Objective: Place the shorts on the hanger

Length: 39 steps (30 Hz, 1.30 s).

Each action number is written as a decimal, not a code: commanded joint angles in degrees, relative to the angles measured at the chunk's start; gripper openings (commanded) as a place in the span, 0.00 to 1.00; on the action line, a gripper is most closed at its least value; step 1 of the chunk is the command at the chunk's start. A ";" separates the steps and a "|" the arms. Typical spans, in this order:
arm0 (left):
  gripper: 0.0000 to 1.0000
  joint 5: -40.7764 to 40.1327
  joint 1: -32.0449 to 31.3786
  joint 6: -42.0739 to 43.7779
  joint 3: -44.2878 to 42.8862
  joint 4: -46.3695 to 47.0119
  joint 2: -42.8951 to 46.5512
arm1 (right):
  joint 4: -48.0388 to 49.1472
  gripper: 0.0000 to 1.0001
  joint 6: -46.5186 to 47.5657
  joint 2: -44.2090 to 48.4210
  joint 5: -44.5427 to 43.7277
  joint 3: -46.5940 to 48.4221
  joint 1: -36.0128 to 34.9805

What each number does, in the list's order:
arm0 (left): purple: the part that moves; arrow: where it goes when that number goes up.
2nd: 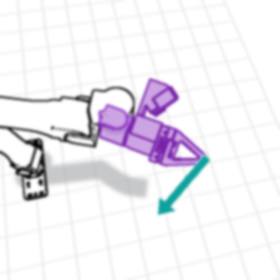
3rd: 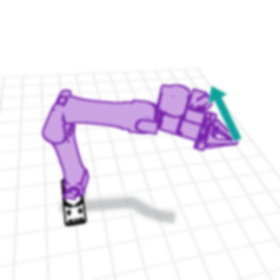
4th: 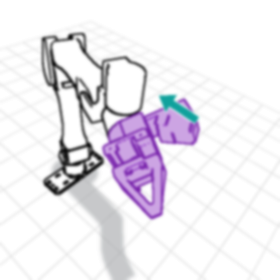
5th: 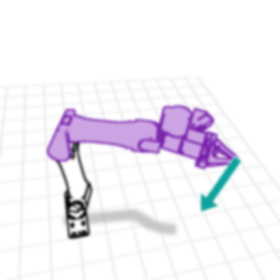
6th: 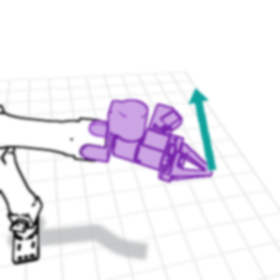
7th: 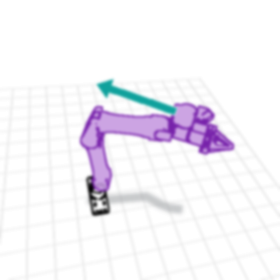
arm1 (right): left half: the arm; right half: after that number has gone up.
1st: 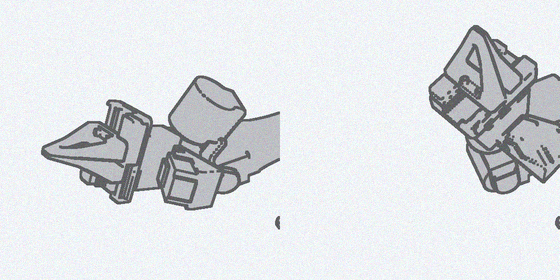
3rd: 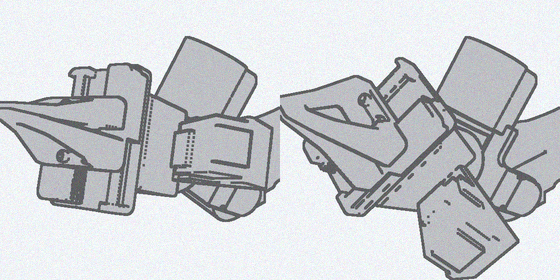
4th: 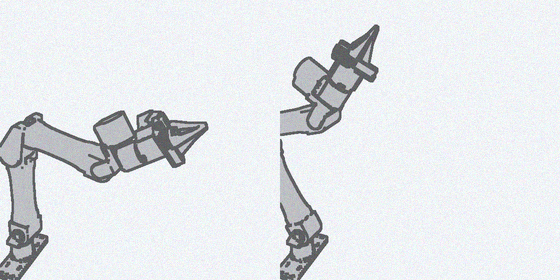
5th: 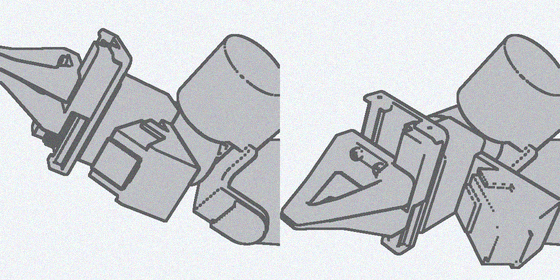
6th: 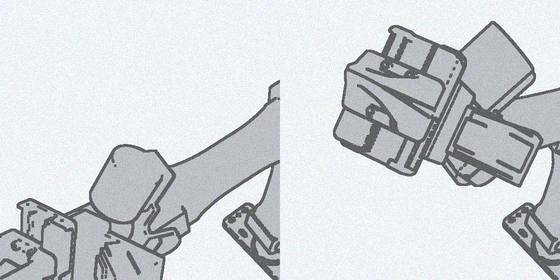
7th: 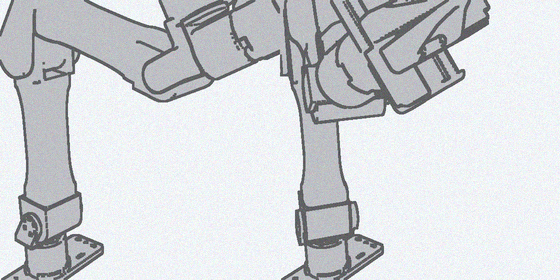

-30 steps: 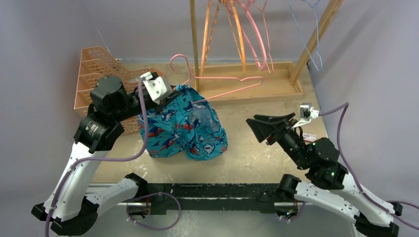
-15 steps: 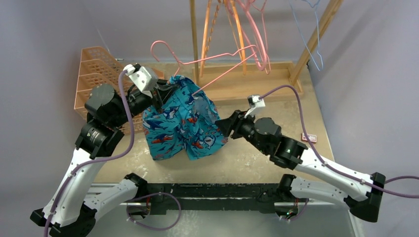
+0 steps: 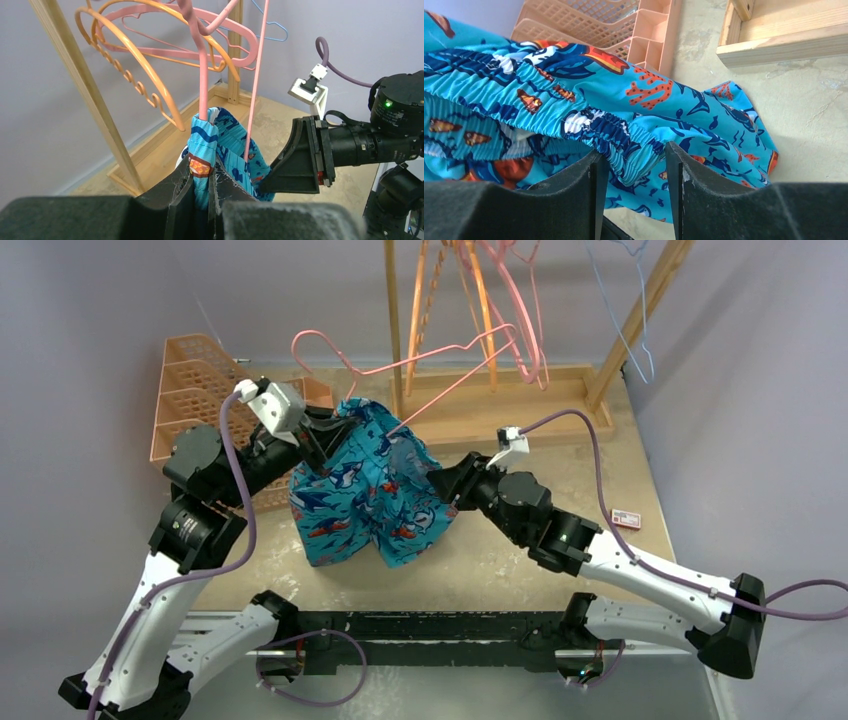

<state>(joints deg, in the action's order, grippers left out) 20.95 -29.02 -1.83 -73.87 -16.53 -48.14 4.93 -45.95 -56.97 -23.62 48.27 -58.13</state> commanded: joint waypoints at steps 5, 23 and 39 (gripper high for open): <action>0.00 1.42 -0.16 -4.90 1.54 9.42 2.07 | 5.56 0.37 -4.08 -0.05 -6.51 -0.85 -0.25; 0.00 1.10 -0.16 -2.55 -0.22 4.09 3.93 | -0.12 0.00 3.15 -1.33 -7.89 2.99 1.99; 0.00 12.58 -0.16 17.10 4.05 -12.24 7.18 | -24.59 0.00 17.94 4.28 -0.66 21.72 15.75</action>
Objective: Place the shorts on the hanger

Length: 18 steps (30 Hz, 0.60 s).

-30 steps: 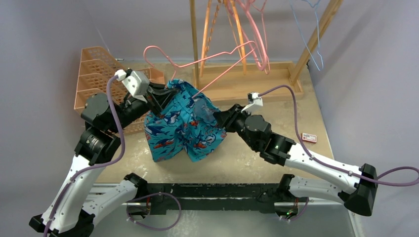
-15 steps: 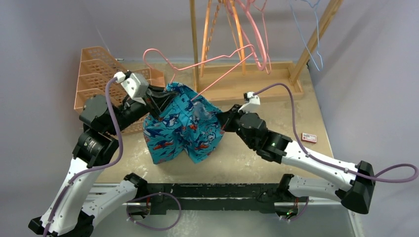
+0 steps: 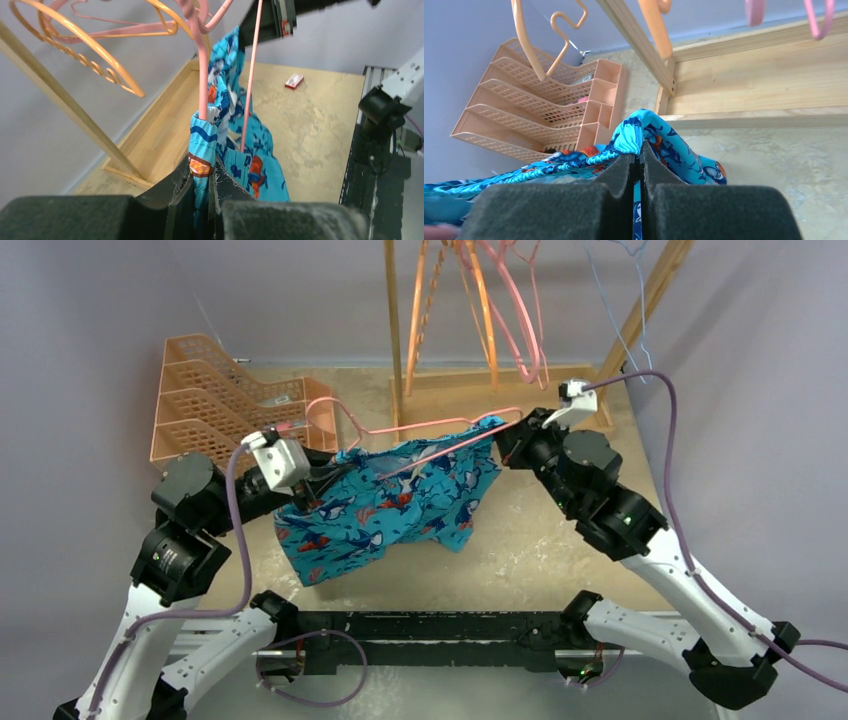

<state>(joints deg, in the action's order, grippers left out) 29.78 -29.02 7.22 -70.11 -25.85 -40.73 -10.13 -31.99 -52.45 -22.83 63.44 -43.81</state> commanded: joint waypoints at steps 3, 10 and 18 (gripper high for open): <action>0.00 1.22 -0.16 11.41 0.69 -5.85 -0.41 | -13.80 0.00 3.99 0.02 -2.90 9.58 2.03; 0.00 -5.85 -0.16 15.05 2.19 -5.77 -1.36 | -21.47 0.00 2.66 1.67 -2.67 11.80 2.24; 0.00 -6.92 -0.14 18.92 5.61 -4.45 -2.29 | -26.23 0.00 1.32 4.98 -1.62 13.90 2.24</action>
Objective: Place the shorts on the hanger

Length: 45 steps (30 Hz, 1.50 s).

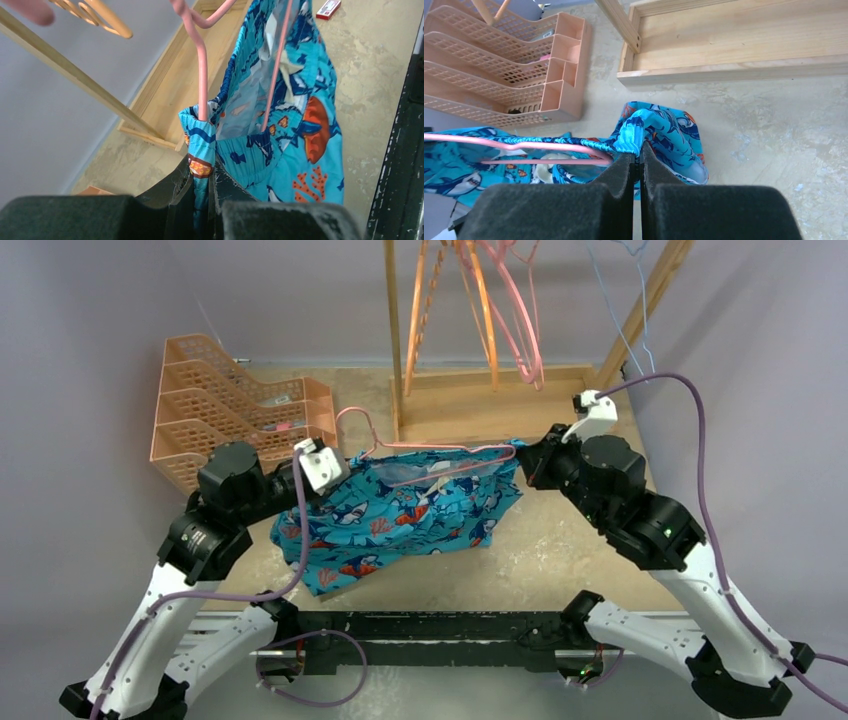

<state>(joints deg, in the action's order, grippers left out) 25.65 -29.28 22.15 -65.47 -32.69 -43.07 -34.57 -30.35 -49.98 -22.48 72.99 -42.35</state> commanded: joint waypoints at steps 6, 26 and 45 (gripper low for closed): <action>0.00 -3.44 0.10 7.41 3.24 1.62 -1.08 | -3.40 0.00 0.52 1.38 -1.28 7.83 0.78; 0.00 5.23 0.11 6.08 4.89 1.53 -2.25 | -1.22 0.23 9.02 -7.73 27.12 5.45 0.78; 0.00 14.47 0.10 1.96 2.06 -1.31 -4.40 | 10.82 0.46 22.13 -4.95 39.47 3.90 0.71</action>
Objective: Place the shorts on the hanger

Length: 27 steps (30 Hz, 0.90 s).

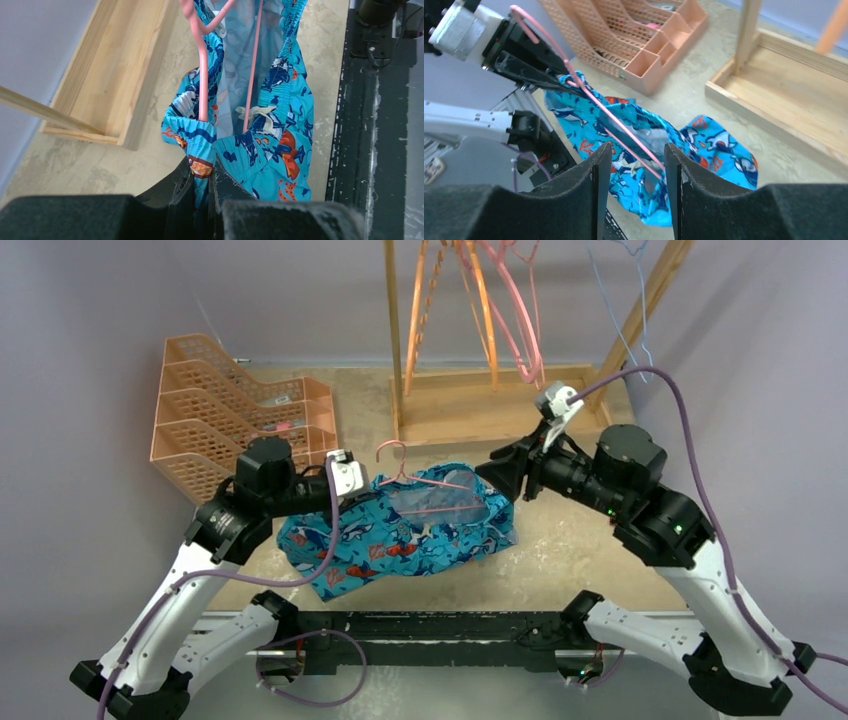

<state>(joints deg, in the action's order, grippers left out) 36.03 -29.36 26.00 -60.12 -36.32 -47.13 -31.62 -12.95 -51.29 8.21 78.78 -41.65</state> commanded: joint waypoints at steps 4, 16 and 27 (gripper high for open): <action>0.00 5.79 0.21 -1.79 -5.61 0.39 -1.59 | 12.92 0.46 8.07 -6.19 17.01 -4.64 -0.14; 0.00 9.69 0.19 -4.80 -4.62 3.23 -1.89 | 20.81 0.39 9.73 -11.45 24.92 -7.03 -1.12; 0.00 9.94 0.19 -6.93 -3.43 5.25 -2.31 | 26.67 0.42 8.42 -15.33 28.45 -6.78 -3.91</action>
<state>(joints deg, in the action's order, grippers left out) 43.44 -29.32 20.91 -62.87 -36.36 -49.60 -10.28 -4.47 -66.35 34.00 71.77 -44.23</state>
